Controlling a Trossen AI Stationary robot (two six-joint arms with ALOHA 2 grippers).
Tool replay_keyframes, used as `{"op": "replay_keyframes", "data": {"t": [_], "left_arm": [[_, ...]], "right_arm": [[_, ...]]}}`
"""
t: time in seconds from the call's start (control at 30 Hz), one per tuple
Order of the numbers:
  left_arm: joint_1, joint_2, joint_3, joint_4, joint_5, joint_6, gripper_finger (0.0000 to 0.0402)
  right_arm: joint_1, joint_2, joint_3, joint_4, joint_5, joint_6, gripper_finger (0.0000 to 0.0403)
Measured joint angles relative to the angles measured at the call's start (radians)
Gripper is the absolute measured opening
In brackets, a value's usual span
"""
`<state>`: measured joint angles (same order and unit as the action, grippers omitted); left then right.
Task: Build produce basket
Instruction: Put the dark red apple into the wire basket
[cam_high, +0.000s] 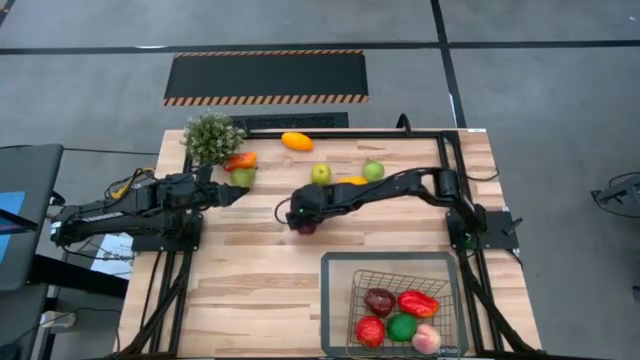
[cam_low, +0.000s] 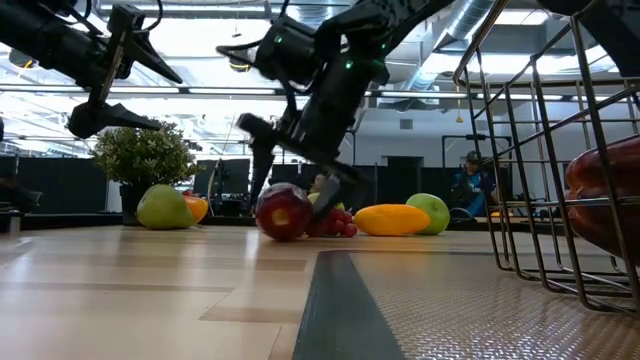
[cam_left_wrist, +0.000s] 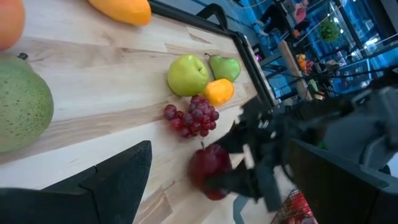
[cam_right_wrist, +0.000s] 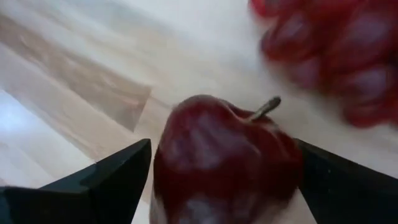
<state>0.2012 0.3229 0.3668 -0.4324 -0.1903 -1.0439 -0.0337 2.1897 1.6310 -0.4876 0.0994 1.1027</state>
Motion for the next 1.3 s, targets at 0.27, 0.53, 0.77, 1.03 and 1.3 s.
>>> {"op": "replay_keyframes", "data": {"t": [0.27, 0.53, 0.77, 1.03, 1.3], "left_arm": [[0.000, 0.000, 0.000, 0.000, 0.000, 0.001, 0.0360], [0.000, 0.000, 0.000, -0.002, -0.016, 0.004, 0.0360], [0.000, 0.000, 0.000, -0.002, -0.016, 0.001, 0.0360], [0.000, 0.000, 0.000, -0.003, -0.014, -0.003, 0.0360], [0.000, 0.000, 0.000, -0.004, -0.012, -0.012, 0.0360]], "right_arm": [[0.028, 0.035, 0.003, 0.005, -0.009, -0.021, 0.0353], [0.050, -0.044, -0.002, -0.053, -0.035, -0.113, 0.0288], [0.100, -0.256, -0.001, -0.151, -0.026, -0.222, 0.0307], [0.302, -0.532, 0.000, -0.413, -0.021, -0.233, 0.0306], [0.651, -0.624, 0.000, -0.665, 0.082, 0.106, 0.0306]]}}
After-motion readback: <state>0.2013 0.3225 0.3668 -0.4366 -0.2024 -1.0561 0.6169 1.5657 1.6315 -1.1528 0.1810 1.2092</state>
